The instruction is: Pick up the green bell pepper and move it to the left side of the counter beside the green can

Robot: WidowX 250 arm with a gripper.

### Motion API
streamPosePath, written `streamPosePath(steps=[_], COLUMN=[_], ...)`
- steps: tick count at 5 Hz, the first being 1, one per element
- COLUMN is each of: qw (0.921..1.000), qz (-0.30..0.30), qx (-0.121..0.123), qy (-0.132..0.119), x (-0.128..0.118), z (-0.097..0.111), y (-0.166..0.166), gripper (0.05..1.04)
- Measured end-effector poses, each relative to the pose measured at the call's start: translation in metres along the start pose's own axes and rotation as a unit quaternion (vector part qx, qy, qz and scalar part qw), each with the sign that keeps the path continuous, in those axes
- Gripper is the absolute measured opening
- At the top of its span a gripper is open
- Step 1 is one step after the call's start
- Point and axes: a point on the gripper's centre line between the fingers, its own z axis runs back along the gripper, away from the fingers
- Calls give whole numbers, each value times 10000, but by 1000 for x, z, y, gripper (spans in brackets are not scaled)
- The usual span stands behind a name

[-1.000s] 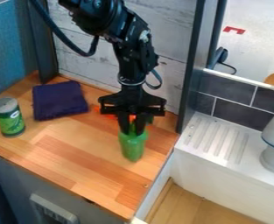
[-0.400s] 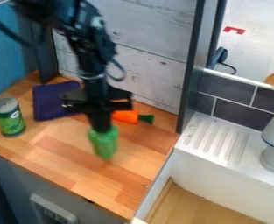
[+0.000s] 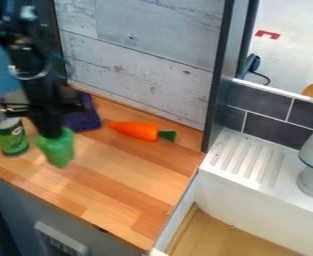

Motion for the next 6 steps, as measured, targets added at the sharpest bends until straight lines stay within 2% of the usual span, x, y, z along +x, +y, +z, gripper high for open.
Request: streamPosePath(steps=[1,2,3,4,5,6], qw=[9998,9995,9996,9995,9991,9976], qz=[169,326,235,202,280,480], qx=[81,53,28,-21,-77,-186], qy=[-48,-1,179,230,304,452], x=[10,20,15,17,18,14], z=[-14,-20,-32,-36,-37,-36], y=[34,45,44,42,40,36], gripper=[118,118,118,118,158,370])
